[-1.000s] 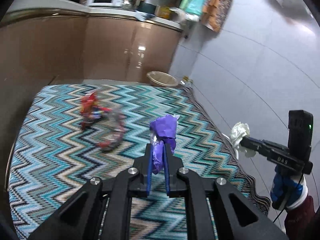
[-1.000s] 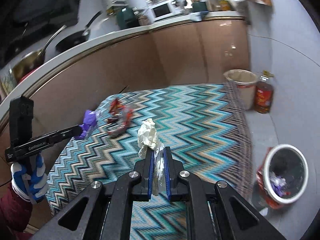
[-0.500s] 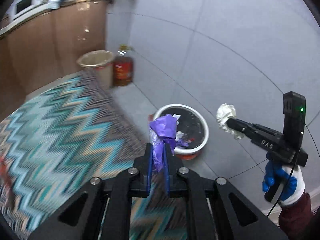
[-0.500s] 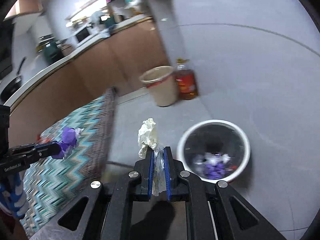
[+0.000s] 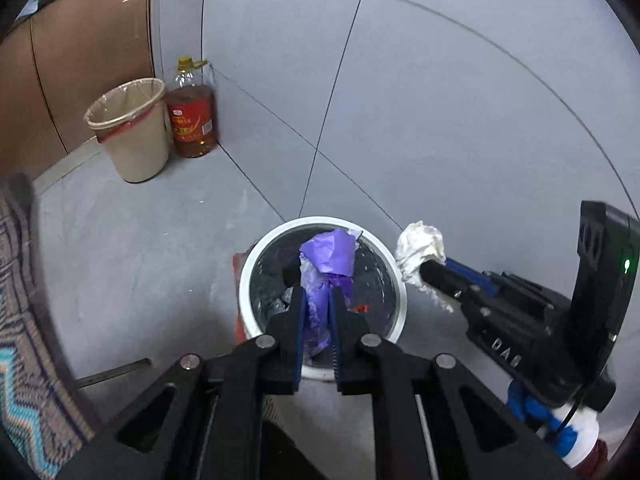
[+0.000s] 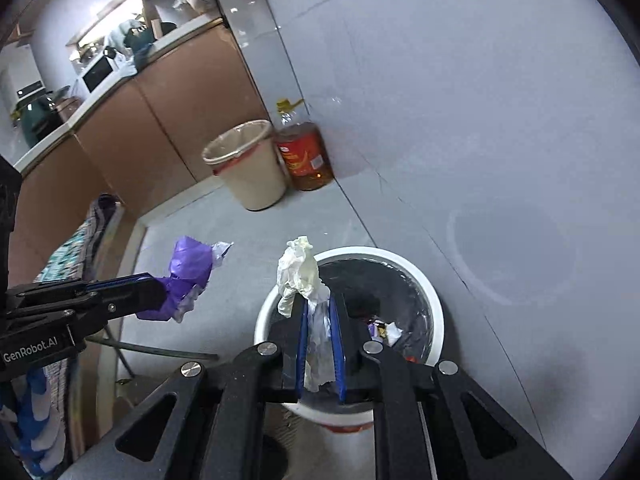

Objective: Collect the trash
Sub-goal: 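Carry the purple bag and tissue to the bin and open both tools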

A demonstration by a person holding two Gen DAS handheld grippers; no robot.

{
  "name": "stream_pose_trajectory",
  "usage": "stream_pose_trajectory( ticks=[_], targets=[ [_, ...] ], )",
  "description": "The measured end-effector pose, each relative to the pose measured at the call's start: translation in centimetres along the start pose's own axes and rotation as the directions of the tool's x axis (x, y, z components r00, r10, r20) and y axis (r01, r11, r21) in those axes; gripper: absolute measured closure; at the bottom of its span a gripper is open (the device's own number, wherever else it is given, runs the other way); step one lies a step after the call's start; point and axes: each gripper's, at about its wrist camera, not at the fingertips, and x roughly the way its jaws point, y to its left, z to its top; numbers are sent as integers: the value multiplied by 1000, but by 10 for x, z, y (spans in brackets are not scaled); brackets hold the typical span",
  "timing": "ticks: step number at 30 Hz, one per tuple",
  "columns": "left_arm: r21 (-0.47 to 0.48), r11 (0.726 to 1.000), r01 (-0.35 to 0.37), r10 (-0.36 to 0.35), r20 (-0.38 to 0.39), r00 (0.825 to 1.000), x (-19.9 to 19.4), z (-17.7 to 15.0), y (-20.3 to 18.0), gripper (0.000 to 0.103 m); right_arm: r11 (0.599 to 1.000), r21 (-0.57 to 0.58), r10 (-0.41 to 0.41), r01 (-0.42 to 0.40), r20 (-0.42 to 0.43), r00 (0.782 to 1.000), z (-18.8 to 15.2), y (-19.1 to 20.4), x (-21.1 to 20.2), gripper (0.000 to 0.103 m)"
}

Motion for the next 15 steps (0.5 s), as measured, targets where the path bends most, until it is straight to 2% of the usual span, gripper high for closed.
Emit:
stream_pose_trajectory(
  ticks=[3, 5, 6, 7, 15],
  targets=[
    [-17, 1000, 21, -21, -5, 1000, 16, 9, -1, 88, 1000, 12, -18, 18, -2, 1000, 2, -9, 15, 85],
    [-26, 999, 27, -27, -3, 1000, 20, 11, 0, 79, 999, 18, -26, 26, -6, 1000, 2, -12, 22, 75],
    [-34, 999, 34, -34, 1, 999, 23, 13, 1, 71, 999, 20, -35, 35, -8, 999, 2, -14, 25, 73],
    [-37, 999, 38, -38, 5, 999, 24, 14, 2, 67, 999, 21, -40, 40, -9, 999, 2, -15, 26, 71],
    [-53, 997, 59, -58, 23, 998, 14, 13, 5, 66, 998, 20, -66, 66, -7, 998, -4, -18, 18, 71]
  ],
)
